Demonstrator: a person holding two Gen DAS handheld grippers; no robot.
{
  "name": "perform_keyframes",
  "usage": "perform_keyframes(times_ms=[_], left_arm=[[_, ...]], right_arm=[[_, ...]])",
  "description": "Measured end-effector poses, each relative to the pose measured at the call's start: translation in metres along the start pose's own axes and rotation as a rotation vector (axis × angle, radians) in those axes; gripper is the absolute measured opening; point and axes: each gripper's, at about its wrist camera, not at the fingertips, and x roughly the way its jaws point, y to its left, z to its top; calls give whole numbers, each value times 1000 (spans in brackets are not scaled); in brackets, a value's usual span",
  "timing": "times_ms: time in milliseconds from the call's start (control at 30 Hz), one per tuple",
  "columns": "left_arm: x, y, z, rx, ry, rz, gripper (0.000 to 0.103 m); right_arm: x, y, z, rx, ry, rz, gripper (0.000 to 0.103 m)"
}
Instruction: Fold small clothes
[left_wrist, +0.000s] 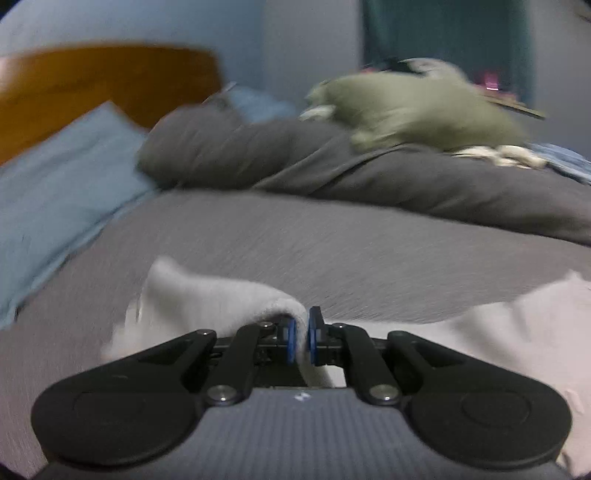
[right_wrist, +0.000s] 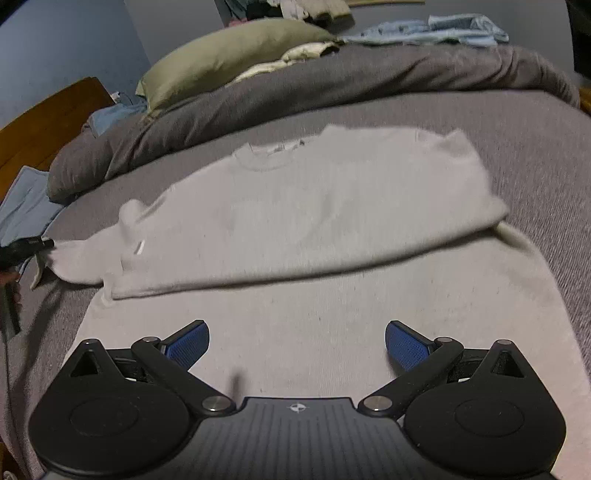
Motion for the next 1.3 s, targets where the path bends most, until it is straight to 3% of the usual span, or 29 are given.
perform_keyframes(times_ms=[67,300,433,567,667,767,800,933,1000,1167,1233,1300], left_arm=[[-21,-23,8,81,-53,-42,2],[-93,-117,23,187,-181,-256,2],[-137,-188,13,277,-237,-393,2],[-171,-255,-18,424,-267,-502,2],[-184,-290,-47,464,-221,-576,2],[-182,-319,-79,504,-58,-665,3],[-181,-326,-92,544,-30,-653,10],[-178,-318,-125,578,7,-586,60],[-176,-301,-135,539,-3,-536,69],[-139,-243,-137,383,104,-441,71],[-134,-223,-144,337,135,-416,71],[-129,-202,-151,267,151,-447,75]], right_arm=[[-3,2,2,-24,-26,-13,103],[-18,2,16,-78,-103,-87,103],[-34,-8,25,-66,-140,-145,103],[-49,-26,31,-4,-169,-193,103],[-55,-38,31,9,-187,-226,103],[-59,-49,33,21,-204,-253,103],[-60,-53,35,28,-207,-259,103],[-59,-48,40,23,-231,-246,103],[-56,-37,40,-17,-235,-231,103],[-41,9,39,-156,-223,-158,98],[-32,34,38,-244,-219,-117,90],[-22,61,36,-350,-213,-65,72]])
